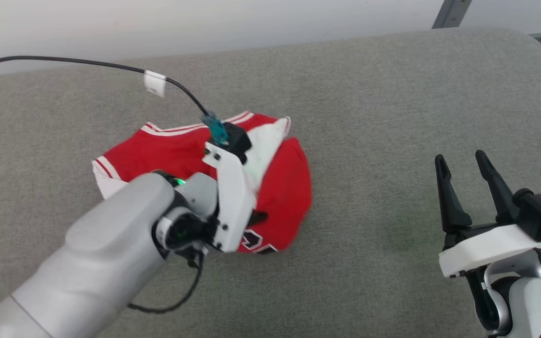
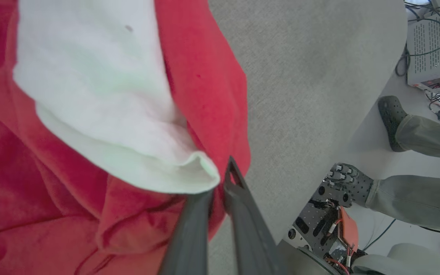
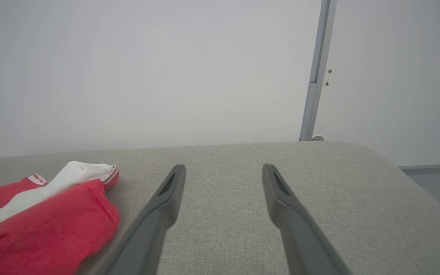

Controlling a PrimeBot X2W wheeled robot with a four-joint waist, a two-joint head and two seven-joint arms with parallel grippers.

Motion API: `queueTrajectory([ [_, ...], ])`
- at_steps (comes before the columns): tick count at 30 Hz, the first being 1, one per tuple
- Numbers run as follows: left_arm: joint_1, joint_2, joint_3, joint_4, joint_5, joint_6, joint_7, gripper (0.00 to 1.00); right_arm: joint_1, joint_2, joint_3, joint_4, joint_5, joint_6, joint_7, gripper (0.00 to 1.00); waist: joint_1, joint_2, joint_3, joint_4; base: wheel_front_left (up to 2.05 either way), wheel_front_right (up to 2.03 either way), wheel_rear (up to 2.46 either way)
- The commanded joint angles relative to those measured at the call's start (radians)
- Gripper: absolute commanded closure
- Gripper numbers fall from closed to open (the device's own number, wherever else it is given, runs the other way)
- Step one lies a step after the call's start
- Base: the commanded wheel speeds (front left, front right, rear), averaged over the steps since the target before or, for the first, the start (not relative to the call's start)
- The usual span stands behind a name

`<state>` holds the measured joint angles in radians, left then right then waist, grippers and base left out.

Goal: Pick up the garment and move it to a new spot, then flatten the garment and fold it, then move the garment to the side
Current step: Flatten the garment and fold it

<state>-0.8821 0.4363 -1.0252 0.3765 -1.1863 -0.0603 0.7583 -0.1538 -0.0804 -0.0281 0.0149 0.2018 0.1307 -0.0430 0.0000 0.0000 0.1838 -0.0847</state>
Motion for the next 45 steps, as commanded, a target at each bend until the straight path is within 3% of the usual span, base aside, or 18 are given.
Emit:
queueTrajectory([
  [1,0.021,0.0,-0.005,-0.029,-0.005,0.008,0.007,1.0,0.002,0.001,-0.001,-0.004,0.0,0.0,0.0,0.0,0.0,0.0,0.001,0.003,0.0,0.0,0.0],
  [7,0.081,0.023,-0.05,-0.157,0.025,0.059,0.019,1.0,0.001,0.005,0.0,-0.012,0.003,0.0,0.004,0.0,0.0,0.0,0.013,0.011,0.0,0.0,0.0],
  [8,0.086,0.027,-0.05,-0.166,0.03,0.063,0.011,0.87,-0.002,0.005,0.002,-0.011,0.004,0.0,0.003,0.0,0.0,0.0,0.015,0.013,0.0,0.0,0.0],
  [9,0.086,0.035,-0.054,-0.17,0.049,0.067,0.002,0.58,-0.006,0.006,0.002,-0.009,0.005,0.0,0.003,0.0,0.0,0.0,0.017,0.014,0.0,0.0,0.0],
  [10,0.088,0.046,-0.06,-0.171,0.064,0.068,-0.005,0.09,-0.01,0.006,0.002,-0.006,0.005,0.0,0.002,0.0,0.0,0.0,0.017,0.016,0.0,0.0,0.0],
  [11,0.089,0.052,-0.062,-0.171,0.067,0.069,-0.014,0.0,-0.014,0.007,0.005,-0.004,0.006,0.0,0.001,0.0,0.0,0.0,0.016,0.019,0.0,0.0,0.0],
  [22,0.028,0.119,0.041,-0.195,0.026,0.107,-0.022,0.0,-0.004,-0.007,0.014,0.001,0.007,0.0,-0.004,0.0,0.0,0.0,-0.036,0.062,0.0,0.0,0.0],
  [28,-0.014,0.155,0.07,-0.123,0.036,0.119,-0.022,0.0,-0.017,-0.019,0.035,-0.011,-0.002,0.0,0.003,0.0,0.0,0.0,-0.055,0.074,0.0,0.0,0.0],
  [45,0.017,0.114,0.019,0.219,0.062,0.067,-0.045,0.0,-0.034,-0.034,0.048,-0.057,0.001,0.0,0.026,0.0,0.0,0.0,-0.018,0.04,0.0,0.0,0.0],
])
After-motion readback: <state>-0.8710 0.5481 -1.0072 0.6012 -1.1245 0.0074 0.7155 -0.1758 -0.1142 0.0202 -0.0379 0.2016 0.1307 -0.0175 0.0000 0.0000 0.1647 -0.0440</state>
